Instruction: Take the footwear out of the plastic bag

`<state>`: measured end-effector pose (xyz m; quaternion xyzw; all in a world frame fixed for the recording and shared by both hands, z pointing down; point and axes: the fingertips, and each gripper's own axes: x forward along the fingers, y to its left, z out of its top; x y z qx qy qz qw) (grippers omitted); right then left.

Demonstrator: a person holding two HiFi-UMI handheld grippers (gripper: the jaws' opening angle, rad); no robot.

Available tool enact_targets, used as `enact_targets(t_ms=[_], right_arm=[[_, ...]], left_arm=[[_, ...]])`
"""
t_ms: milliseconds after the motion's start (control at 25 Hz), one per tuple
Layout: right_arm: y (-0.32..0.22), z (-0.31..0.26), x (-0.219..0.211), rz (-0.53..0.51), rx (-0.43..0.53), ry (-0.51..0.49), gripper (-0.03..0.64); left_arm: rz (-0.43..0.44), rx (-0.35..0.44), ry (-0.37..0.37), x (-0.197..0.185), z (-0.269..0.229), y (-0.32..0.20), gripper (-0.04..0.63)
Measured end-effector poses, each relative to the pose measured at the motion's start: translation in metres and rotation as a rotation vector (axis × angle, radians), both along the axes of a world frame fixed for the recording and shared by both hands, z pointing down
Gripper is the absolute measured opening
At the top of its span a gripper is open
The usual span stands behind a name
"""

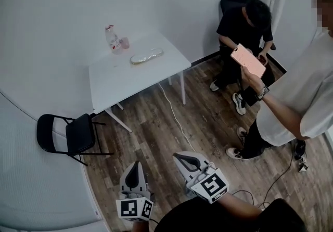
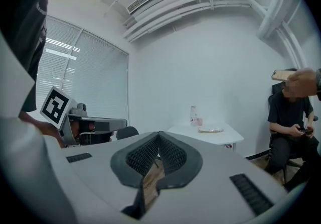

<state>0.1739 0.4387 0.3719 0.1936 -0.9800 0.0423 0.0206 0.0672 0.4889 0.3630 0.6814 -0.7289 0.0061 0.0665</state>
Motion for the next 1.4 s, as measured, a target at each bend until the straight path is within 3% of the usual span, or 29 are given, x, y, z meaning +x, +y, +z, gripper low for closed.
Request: enact_targets(t_ms=[440,920,1400], right_arm=[[-0.089,-0.019,-0.002,0.005,0.042,-0.073,0.017],[-0.124,-0.017,-0.012,-0.018,0.004,-0.101,0.017],[-0.146,-0.019,-0.03,-0.026,0.01,-0.111,0.017]], left_arm=[[0.003,0.001,-0.072,-0.005,-0.017,-0.091,0.02],[-0.032,-0.011,-0.092,-0.016,-0.023,-0.11,0.02],[-0.008,0.008,-0.105,-0.024,-0.03,-0.141,0.02]])
